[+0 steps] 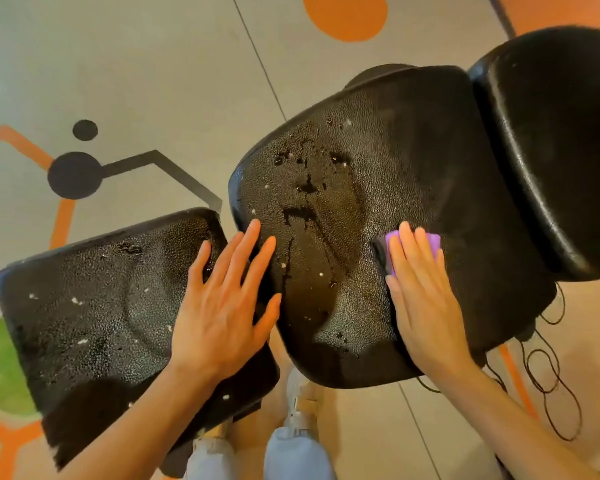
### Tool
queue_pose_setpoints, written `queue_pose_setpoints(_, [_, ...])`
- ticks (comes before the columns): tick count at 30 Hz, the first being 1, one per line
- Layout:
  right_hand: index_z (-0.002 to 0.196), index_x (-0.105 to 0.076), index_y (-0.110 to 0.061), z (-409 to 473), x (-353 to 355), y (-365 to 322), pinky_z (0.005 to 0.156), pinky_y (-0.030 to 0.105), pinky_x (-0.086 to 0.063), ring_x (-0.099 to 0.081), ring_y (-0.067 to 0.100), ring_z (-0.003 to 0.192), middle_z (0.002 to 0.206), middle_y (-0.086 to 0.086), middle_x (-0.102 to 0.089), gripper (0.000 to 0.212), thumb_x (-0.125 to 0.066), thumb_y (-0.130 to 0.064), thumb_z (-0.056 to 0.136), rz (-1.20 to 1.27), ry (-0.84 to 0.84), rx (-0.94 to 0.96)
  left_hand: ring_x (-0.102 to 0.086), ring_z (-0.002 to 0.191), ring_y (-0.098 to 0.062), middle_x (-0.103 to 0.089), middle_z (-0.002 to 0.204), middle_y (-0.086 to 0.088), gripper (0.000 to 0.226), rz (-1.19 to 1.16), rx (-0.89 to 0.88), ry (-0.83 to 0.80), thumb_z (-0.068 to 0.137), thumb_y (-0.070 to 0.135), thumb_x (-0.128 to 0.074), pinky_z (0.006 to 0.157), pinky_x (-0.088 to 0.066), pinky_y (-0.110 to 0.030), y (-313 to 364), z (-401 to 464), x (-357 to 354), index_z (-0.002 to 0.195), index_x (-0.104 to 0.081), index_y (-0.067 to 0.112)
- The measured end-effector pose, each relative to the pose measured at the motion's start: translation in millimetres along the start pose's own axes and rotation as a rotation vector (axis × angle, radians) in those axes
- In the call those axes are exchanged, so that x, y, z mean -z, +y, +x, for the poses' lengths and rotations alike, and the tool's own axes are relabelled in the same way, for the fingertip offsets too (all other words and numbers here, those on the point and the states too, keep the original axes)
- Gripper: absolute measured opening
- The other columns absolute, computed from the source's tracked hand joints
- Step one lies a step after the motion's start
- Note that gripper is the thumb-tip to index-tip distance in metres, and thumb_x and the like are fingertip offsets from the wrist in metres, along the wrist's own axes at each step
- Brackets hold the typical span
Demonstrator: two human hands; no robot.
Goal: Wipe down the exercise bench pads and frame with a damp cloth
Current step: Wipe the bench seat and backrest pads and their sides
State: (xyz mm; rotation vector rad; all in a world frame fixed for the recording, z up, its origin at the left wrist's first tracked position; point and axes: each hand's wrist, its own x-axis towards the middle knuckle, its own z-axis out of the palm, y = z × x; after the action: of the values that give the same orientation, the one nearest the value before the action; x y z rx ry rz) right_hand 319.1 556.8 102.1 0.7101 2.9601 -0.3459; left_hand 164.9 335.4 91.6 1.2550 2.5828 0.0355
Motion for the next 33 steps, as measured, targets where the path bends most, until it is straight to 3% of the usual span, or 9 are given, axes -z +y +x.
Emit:
queue_pose_setpoints(2, [0.152, -0.019, -0.012, -13, -1, 5, 0.122, 0.040, -0.007, -0.011, 0.020, 0.149, 0.160, 0.005, -0.018, 0.051, -0.026, -0.025, 0.103, 0.034, -0.015, 0.012, -0.025, 0.151, -0.023, -0.012, 0.168, -0.006, 0.072, 0.004, 0.002, 0.003, 0.097, 0.054, -0.032, 0.123, -0.010, -0.050, 0, 0, 0, 0.158, -0.024, 0.018])
queue_pose_setpoints(7, [0.151, -0.017, -0.009, 116, 1, -20, 0.123, 0.041, -0.005, -0.005, 0.022, 0.149, 0.160, 0.009, -0.013, 0.050, -0.022, -0.025, 0.104, 0.009, 0.088, 0.013, -0.024, 0.151, -0.023, -0.012, 0.167, -0.006, 0.073, -0.005, -0.005, 0.012, 0.096, 0.054, -0.036, 0.123, -0.012, -0.052, -1, 1, -2, 0.158, -0.026, 0.018])
queue_pose_setpoints(13, [0.150, -0.025, -0.009, 6, 7, 20, 0.122, 0.038, -0.008, -0.009, 0.018, 0.149, 0.159, 0.004, -0.018, 0.051, -0.024, -0.029, 0.103, -0.088, -0.071, 0.176, -0.025, 0.151, -0.025, -0.014, 0.167, -0.008, 0.073, -0.008, -0.010, 0.005, 0.095, 0.055, -0.037, 0.122, -0.014, -0.053, -1, 0, -2, 0.157, -0.028, 0.016])
queue_pose_setpoints(15, [0.149, -0.024, -0.008, 40, 9, 20, 0.122, 0.038, -0.008, -0.012, 0.021, 0.148, 0.158, 0.008, -0.022, 0.051, -0.025, -0.028, 0.103, -0.069, -0.036, 0.206, -0.025, 0.151, -0.025, -0.014, 0.167, -0.008, 0.073, -0.010, -0.014, 0.000, 0.095, 0.055, -0.037, 0.122, -0.014, -0.052, -2, 1, -2, 0.157, -0.028, 0.016])
queue_pose_setpoints(20, [0.151, -0.019, -0.006, 172, 11, -30, 0.122, 0.040, -0.003, -0.006, 0.026, 0.149, 0.160, 0.012, -0.013, 0.051, -0.024, -0.025, 0.104, 0.026, 0.166, -0.065, -0.026, 0.150, -0.025, -0.014, 0.167, -0.008, 0.073, -0.021, -0.007, 0.007, 0.095, 0.054, -0.040, 0.122, -0.015, -0.053, -1, 1, -3, 0.157, -0.029, 0.017])
queue_pose_setpoints(24, [0.152, -0.016, -0.010, 160, 21, 11, 0.122, 0.035, 0.000, -0.003, 0.020, 0.149, 0.161, 0.007, -0.010, 0.051, -0.028, -0.023, 0.105, -0.011, 0.054, 0.194, -0.025, 0.151, -0.024, -0.013, 0.167, -0.007, 0.073, -0.032, -0.005, 0.015, 0.095, 0.053, -0.042, 0.123, -0.014, -0.052, -1, 1, -3, 0.157, -0.027, 0.019])
queue_pose_setpoints(27, [0.151, -0.018, -0.006, 169, 25, 31, 0.122, 0.041, -0.002, -0.005, 0.024, 0.149, 0.161, 0.011, -0.010, 0.050, -0.025, -0.021, 0.104, 0.069, 0.162, -0.074, -0.024, 0.151, -0.023, -0.013, 0.167, -0.007, 0.073, -0.040, -0.005, 0.027, 0.095, 0.053, -0.043, 0.123, -0.013, -0.051, -1, 1, -3, 0.157, -0.026, 0.019])
queue_pose_setpoints(29, [0.151, -0.019, -0.003, 173, 14, -3, 0.122, 0.046, -0.004, -0.008, 0.031, 0.148, 0.159, 0.016, -0.012, 0.050, -0.025, -0.017, 0.103, -0.002, 0.238, -0.187, -0.023, 0.152, -0.023, -0.013, 0.167, -0.006, 0.072, -0.047, -0.006, 0.030, 0.096, 0.052, -0.042, 0.123, -0.013, -0.050, -1, 0, -3, 0.157, -0.026, 0.019])
queue_pose_setpoints(33, [0.151, -0.023, -0.008, 161, 5, -34, 0.122, 0.040, -0.005, -0.010, 0.025, 0.149, 0.159, 0.011, -0.017, 0.049, -0.033, -0.016, 0.103, 0.014, 0.087, 0.305, -0.019, 0.153, -0.023, -0.013, 0.167, -0.006, 0.069, -0.082, -0.001, 0.050, 0.098, 0.048, -0.037, 0.124, -0.012, -0.049, -1, 1, -1, 0.158, -0.024, 0.017])
